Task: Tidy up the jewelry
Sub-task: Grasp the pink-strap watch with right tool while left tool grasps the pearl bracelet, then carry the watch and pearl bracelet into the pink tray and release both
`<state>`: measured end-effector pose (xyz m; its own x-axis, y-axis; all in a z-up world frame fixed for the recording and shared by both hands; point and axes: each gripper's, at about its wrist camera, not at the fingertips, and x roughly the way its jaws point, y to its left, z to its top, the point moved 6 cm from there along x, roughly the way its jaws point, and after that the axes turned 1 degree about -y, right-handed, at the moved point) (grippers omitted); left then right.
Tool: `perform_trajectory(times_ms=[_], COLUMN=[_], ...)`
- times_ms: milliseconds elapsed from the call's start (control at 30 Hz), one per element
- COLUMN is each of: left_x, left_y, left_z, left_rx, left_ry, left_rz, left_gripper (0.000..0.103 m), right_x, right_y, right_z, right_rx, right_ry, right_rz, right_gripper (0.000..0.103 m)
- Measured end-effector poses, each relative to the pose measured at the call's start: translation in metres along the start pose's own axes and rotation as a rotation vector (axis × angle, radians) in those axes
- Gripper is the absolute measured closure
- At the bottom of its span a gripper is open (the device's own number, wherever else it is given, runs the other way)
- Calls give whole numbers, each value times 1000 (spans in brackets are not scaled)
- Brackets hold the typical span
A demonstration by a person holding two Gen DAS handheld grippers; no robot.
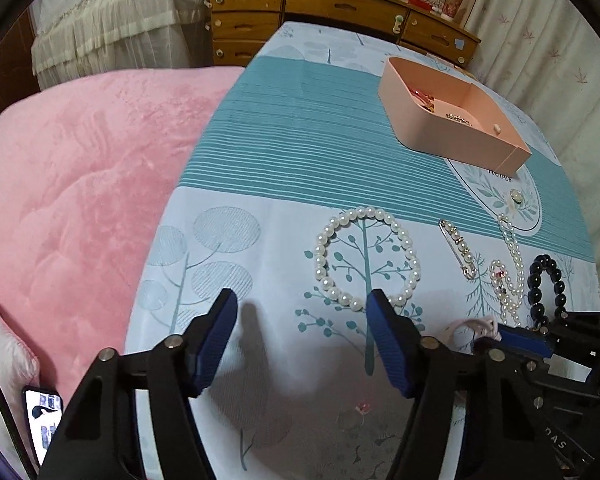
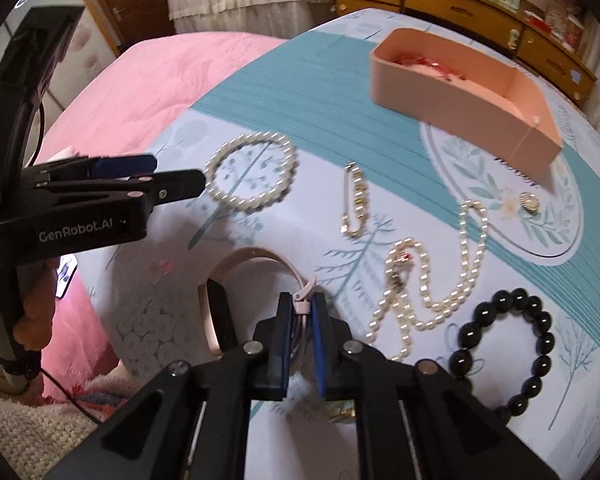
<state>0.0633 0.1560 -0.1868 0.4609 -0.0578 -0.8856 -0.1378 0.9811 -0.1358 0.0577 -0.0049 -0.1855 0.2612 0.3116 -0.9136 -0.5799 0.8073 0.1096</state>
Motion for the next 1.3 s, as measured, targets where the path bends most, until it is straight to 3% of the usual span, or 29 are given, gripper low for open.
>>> perform_trajectory(times_ms=[167,300,700,767,833,933,1067,1300], left_x=[14,22,45,47,47,47,44,11], left_y=[0,-5,-44,-47,-50,-52,-50,-57], left_z=[13,25,56,58,59,61,59,69], left_rx=[-13,5,277,292,299,293,198,150], left_ry=[44,66,130,161,190,208,218,122], left_rz=[-18,-15,57,23,4,4,-95,-151], left_gripper=[59,66,68,82,95,97,98,98], right_x=[0,2,-1,-1,0,-1,-8,-43], right_y=[-10,-13,-31,-32,-31,-33,-38,-52], right_z=[1,2,0,1,2,3,3,22], right_rx=[31,40,77,81,83,89,104,127], right_ry=[-10,-17,-37,-38,-38,-39,-70,-182], right_rz=[11,29,67,73,77,82,82,33], right_gripper=[94,94,94,94,94,94,94,94])
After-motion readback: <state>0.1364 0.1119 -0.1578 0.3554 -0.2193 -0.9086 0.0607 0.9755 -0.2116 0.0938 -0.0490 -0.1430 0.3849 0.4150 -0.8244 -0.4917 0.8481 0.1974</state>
